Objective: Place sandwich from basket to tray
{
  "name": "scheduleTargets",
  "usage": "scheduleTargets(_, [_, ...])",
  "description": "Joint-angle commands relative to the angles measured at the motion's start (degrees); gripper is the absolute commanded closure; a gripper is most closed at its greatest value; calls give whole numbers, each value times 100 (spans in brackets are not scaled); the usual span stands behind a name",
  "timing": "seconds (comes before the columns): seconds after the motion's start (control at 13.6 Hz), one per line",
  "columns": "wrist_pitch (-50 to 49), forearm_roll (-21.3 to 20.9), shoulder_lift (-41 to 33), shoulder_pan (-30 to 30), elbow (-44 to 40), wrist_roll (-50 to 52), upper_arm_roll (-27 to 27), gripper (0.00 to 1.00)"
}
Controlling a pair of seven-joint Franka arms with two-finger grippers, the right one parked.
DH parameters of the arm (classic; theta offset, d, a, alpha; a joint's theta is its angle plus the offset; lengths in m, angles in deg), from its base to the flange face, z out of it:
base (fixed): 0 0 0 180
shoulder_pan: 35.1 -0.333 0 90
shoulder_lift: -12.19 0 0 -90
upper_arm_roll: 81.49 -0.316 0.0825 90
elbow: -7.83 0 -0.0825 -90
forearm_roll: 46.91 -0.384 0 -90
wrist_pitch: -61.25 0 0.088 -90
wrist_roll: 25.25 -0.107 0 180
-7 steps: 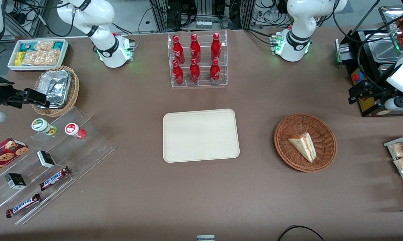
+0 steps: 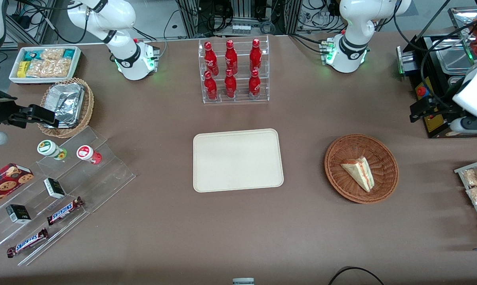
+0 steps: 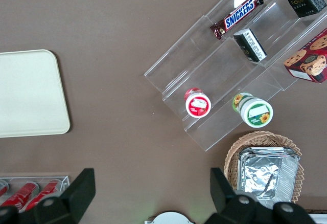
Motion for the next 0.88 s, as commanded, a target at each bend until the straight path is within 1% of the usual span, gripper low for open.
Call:
scheduleTargets(0.0, [847, -98, 22, 13, 784, 348, -4, 0])
scheduleTargets(0.22, [2095, -89, 5, -30, 1804, 744, -4, 0])
scheduleTargets(0.37, [2904, -81, 31, -13, 2349, 1278, 5, 0])
scheduleTargets(0.66, [4143, -72, 110, 75, 3114, 2666, 57, 0])
scheduleTargets(0.73, [4556, -72, 119, 188, 3317, 3018, 58, 0])
scheduleTargets(0.81, [4812, -81, 197, 198, 3423, 3213, 58, 0])
